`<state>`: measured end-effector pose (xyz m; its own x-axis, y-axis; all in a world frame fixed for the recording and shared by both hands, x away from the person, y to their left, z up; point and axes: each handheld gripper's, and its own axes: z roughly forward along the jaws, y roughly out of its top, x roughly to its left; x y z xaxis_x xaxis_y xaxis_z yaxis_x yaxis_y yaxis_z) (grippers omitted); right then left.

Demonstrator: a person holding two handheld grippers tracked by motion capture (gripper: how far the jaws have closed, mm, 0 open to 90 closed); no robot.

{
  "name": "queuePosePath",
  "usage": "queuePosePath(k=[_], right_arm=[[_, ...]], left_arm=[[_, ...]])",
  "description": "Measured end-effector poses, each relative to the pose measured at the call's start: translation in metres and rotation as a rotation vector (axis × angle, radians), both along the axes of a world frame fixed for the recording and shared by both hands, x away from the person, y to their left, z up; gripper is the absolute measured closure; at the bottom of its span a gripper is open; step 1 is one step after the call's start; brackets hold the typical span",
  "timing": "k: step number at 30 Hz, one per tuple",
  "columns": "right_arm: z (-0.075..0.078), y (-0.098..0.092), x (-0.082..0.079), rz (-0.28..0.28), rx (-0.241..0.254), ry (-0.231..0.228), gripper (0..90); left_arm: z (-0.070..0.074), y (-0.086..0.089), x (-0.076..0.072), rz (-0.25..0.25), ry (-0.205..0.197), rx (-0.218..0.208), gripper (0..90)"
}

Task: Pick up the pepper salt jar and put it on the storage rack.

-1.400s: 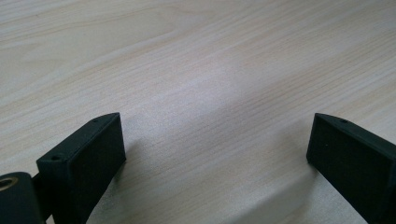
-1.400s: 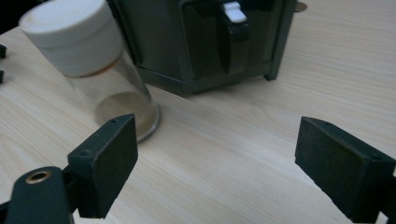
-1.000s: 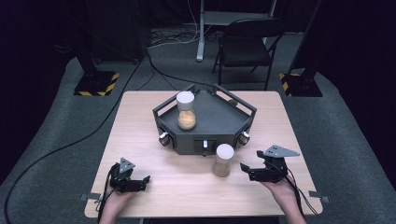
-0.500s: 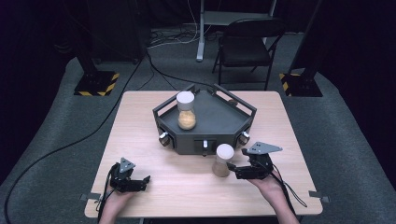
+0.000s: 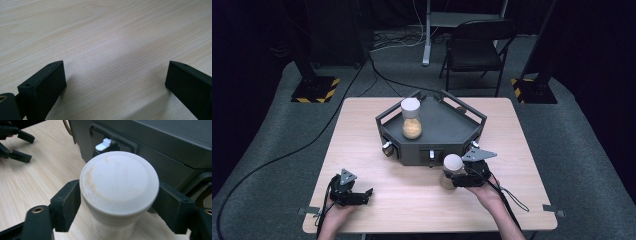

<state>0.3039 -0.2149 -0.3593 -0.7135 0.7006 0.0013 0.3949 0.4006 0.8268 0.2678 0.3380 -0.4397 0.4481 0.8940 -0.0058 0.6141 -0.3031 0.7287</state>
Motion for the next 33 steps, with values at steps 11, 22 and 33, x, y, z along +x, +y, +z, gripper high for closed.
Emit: queuePosePath(k=[11,22,33], right_arm=[[0.008,0.011,-0.001,-0.011,-0.05,0.009,32.9],[0.033,0.001,-0.006,0.005,-0.046,0.017,32.8],[0.054,-0.012,-0.009,-0.003,-0.029,0.006,32.9]], left_arm=[[0.0,0.0,0.0,0.0,0.0,0.0,2.9],[0.0,-0.001,-0.001,0.003,0.0,-0.001,2.9],[0.0,-0.001,-0.001,0.003,0.0,0.0,2.9]])
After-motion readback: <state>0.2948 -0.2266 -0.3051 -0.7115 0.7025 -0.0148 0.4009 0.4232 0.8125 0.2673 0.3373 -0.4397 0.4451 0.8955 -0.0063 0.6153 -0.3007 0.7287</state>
